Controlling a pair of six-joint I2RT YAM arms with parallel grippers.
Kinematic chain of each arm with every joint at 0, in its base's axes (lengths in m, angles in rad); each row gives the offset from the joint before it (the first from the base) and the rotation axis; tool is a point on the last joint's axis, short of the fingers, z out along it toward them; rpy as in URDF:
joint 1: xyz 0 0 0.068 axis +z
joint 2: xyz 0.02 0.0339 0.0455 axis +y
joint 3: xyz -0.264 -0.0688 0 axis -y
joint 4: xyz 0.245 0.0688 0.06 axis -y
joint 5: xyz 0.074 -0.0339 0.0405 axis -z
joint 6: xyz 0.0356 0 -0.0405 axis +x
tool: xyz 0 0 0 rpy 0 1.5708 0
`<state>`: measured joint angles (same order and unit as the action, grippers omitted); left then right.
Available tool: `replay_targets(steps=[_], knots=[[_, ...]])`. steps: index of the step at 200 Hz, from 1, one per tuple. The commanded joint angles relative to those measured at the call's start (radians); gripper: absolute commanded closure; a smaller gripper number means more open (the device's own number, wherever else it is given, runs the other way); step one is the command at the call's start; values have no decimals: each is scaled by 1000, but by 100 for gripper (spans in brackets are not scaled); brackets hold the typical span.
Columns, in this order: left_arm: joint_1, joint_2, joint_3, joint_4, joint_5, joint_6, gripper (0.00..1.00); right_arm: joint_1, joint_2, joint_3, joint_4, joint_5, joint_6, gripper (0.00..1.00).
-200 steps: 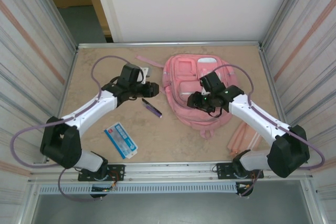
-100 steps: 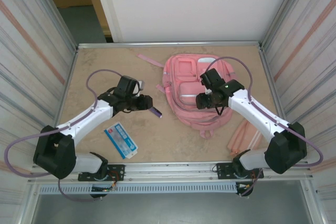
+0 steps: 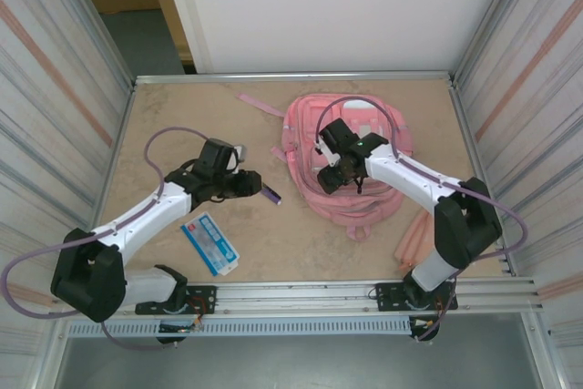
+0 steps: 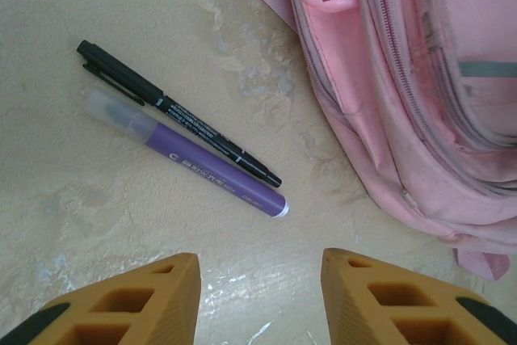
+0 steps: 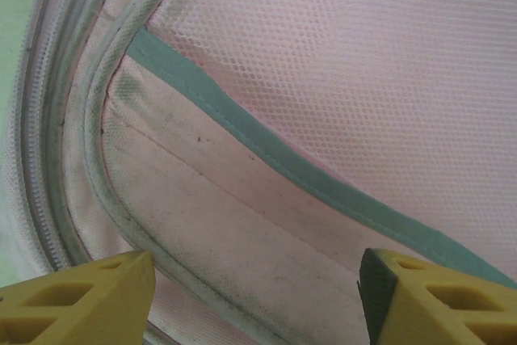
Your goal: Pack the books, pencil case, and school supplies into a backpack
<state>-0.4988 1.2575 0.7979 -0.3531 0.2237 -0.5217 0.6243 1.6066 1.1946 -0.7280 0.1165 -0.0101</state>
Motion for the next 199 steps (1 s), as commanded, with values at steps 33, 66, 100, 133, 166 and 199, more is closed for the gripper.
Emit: replay_targets(steps=[33, 66, 100, 133, 166, 199], knots=[[-4, -41, -47, 18, 12, -21, 57, 11, 50, 72, -52, -22, -99, 34], [-4, -59, -47, 3, 9, -24, 57, 39, 52, 90, -80, -57, -130, 28], [-4, -64, -48, 15, 16, -30, 57, 63, 141, 100, -81, 62, -135, 28], [-4, -79, -43, -3, 7, -20, 57, 76, 206, 134, -98, 201, -129, 31], [-4, -95, -39, -11, 11, -30, 57, 75, 150, 121, -59, 190, -126, 60], [-3, -117, -29, -36, -42, 1, 56, 27, 90, 177, -53, 122, -139, 91]])
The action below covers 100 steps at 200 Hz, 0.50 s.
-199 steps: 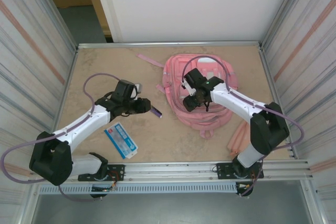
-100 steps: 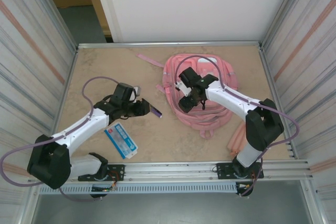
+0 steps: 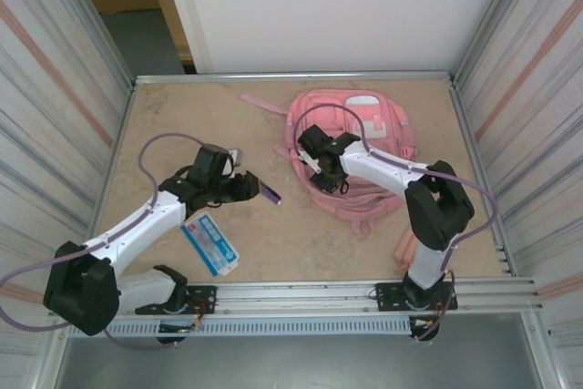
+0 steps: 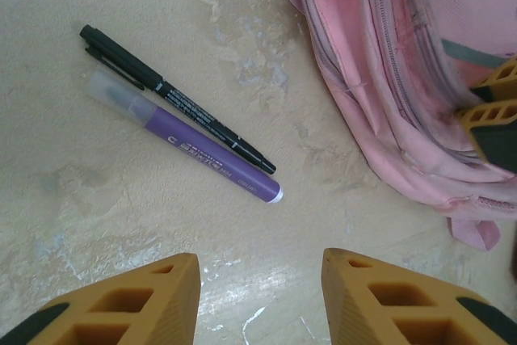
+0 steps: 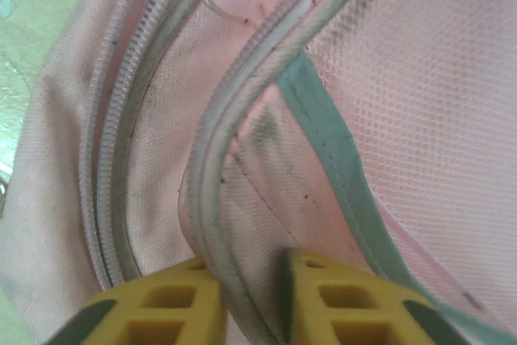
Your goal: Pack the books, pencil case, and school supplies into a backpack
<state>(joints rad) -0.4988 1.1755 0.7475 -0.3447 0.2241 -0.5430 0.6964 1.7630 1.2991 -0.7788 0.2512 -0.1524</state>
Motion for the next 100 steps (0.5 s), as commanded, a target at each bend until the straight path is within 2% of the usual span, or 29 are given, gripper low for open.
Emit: replay_targets(steps=[1, 26, 46, 100], knots=[[-3, -35, 25, -48, -44, 25, 56, -46, -67, 77, -4, -17, 2, 92], [-3, -45, 40, -64, -67, 43, 56, -47, -79, 195, -31, -46, -34, 100], [-3, -38, 50, -69, -39, 32, 56, -33, -79, 297, -73, 33, -63, 100], [-3, -49, -43, -14, 1, -45, 56, -9, -23, 481, -178, 114, -137, 100]])
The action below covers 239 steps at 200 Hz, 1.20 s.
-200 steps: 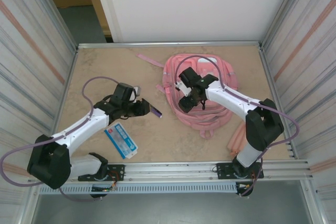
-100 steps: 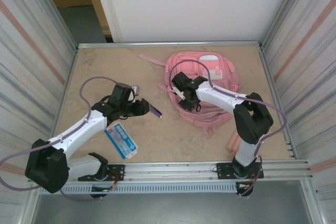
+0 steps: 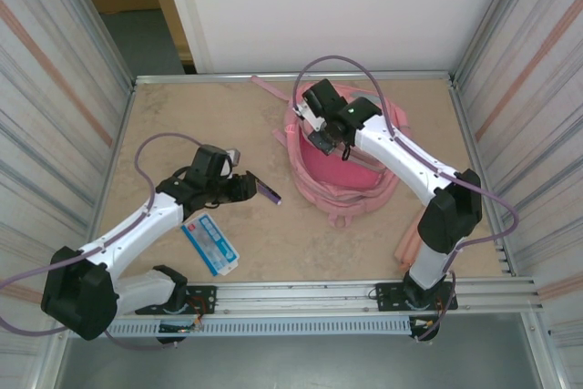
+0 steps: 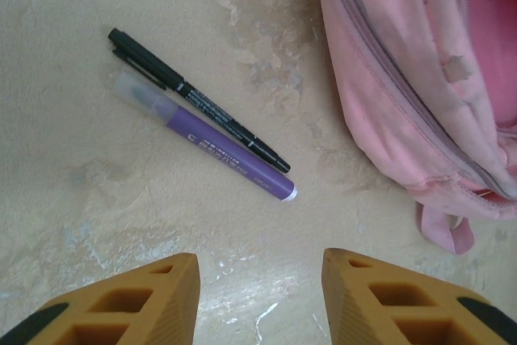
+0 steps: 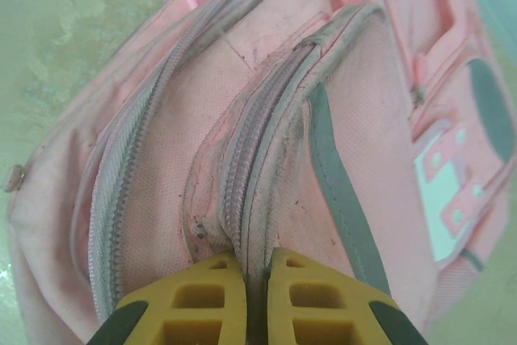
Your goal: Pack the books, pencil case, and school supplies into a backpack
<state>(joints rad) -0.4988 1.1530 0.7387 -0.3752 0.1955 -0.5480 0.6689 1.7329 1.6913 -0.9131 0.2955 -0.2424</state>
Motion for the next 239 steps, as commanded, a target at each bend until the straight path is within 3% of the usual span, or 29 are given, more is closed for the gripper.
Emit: replay_targets(steps=[1, 18, 33, 69, 107, 135, 174, 195, 239], knots=[[-3, -26, -36, 16, 30, -42, 56, 19, 11, 94, -45, 74, -45, 100], [-2, -38, -71, 33, 16, -57, 56, 21, 75, 211, -171, 127, 26, 100], [-3, -54, -106, 33, -21, -70, 56, 22, 104, 243, -235, 102, 72, 100], [-3, -94, -146, -45, -82, -97, 55, 12, 121, 112, -198, 3, 149, 100], [-3, -128, -122, -170, -186, -138, 52, -2, 144, 21, -198, -181, 222, 98], [0, -121, -110, -165, -173, -139, 52, 0, 125, -66, -161, -254, 253, 93], [0, -153, -118, -355, -378, -293, 52, 14, 97, -153, -109, -327, 274, 76], [0, -184, -98, -509, -426, -369, 51, 34, 87, -153, -110, -403, 295, 70], [-1, -285, -220, -557, -355, -482, 50, 127, 62, -168, -4, -683, 406, 53]])
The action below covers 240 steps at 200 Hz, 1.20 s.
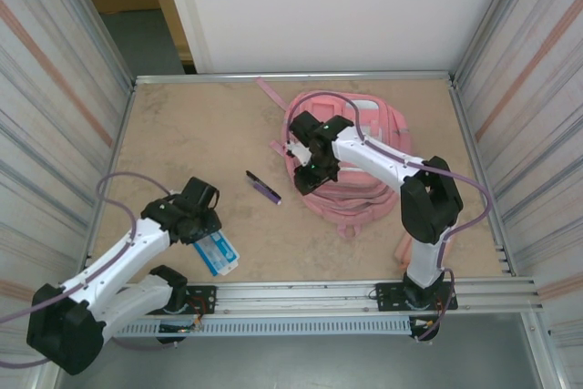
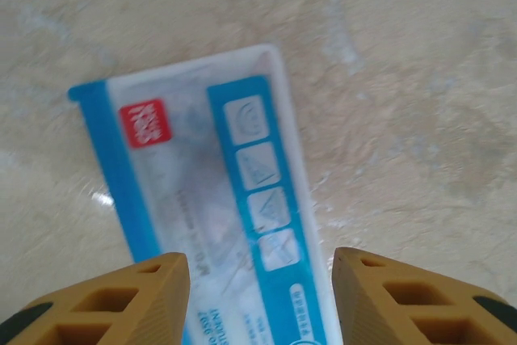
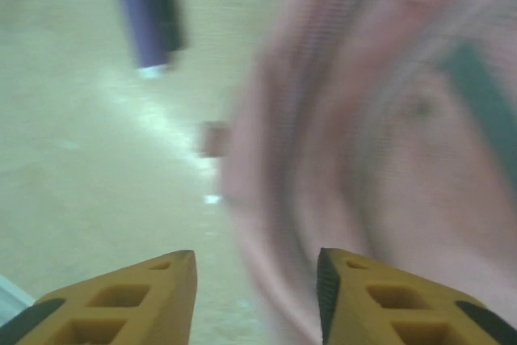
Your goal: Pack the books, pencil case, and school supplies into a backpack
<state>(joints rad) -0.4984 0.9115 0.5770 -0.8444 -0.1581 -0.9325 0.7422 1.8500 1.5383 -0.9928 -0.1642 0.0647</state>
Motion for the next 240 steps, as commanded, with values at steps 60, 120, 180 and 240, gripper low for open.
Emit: replay_targets(steps=[60, 120, 180, 240], knots=[[3, 12, -201, 248, 324, 46, 71, 148, 46, -118, 467, -461, 404, 51], [5, 81, -204, 350, 511, 106, 87, 175, 270, -99, 542, -551, 414, 45], [30, 39, -265, 378, 540, 81, 97, 191, 370, -53, 556, -677, 405, 51], [56, 40, -291, 385, 530, 82, 100, 241, 388, -28, 498, -734, 377, 54]])
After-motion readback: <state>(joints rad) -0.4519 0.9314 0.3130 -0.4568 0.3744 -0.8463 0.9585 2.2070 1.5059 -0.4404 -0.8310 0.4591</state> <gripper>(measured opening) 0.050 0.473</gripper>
